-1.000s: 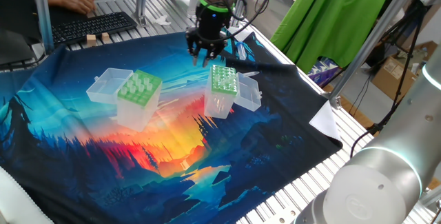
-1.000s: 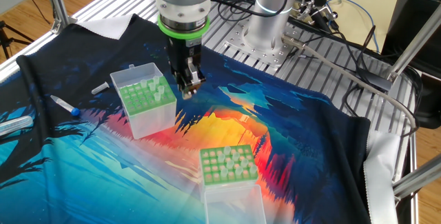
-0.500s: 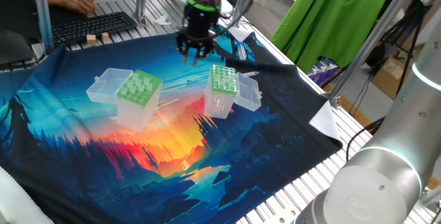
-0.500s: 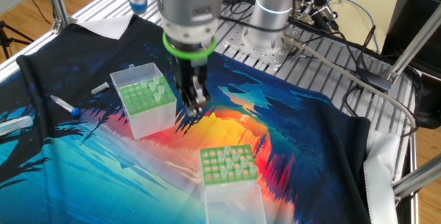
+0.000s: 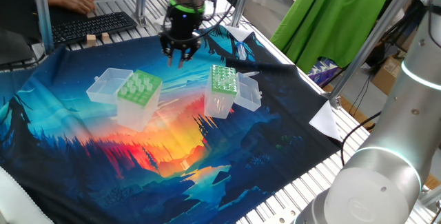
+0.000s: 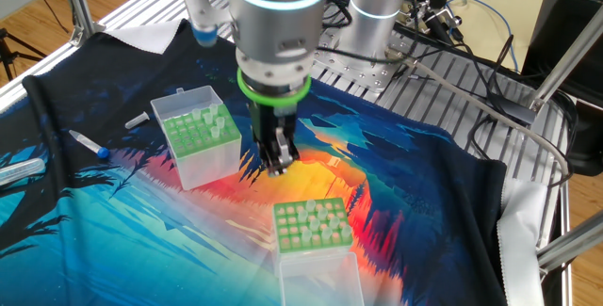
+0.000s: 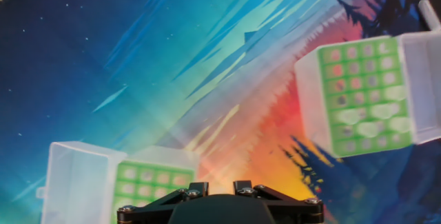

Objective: Transfer all large pipette tips from one holder to another

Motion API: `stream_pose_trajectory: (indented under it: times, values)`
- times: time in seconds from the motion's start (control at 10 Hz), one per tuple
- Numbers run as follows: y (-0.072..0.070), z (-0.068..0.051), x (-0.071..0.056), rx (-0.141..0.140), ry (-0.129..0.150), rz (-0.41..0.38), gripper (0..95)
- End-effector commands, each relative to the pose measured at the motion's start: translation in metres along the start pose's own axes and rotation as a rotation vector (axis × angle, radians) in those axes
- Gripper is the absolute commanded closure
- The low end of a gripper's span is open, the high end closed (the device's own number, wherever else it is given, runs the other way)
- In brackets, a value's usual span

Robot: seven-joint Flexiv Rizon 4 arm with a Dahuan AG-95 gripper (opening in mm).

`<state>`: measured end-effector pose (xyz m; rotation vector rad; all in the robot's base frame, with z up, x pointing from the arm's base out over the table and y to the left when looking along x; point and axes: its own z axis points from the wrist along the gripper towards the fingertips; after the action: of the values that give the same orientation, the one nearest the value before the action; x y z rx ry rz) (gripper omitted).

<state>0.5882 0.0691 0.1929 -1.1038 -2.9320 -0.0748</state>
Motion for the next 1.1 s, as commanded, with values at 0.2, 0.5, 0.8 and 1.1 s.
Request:
stream_pose_trajectory:
  times: [0.2,0.5,0.8,1.1]
  values:
    - [0.012,0.005,0.005,-0.007,0.001,0.021,76.0]
    - [0.018,0.011,0.009,-0.015,0.003,0.037,76.0]
    - [0.030,0.018,0.015,-0.019,0.002,0.062,76.0]
    - [0.037,0.018,0.019,-0.024,0.006,0.074,76.0]
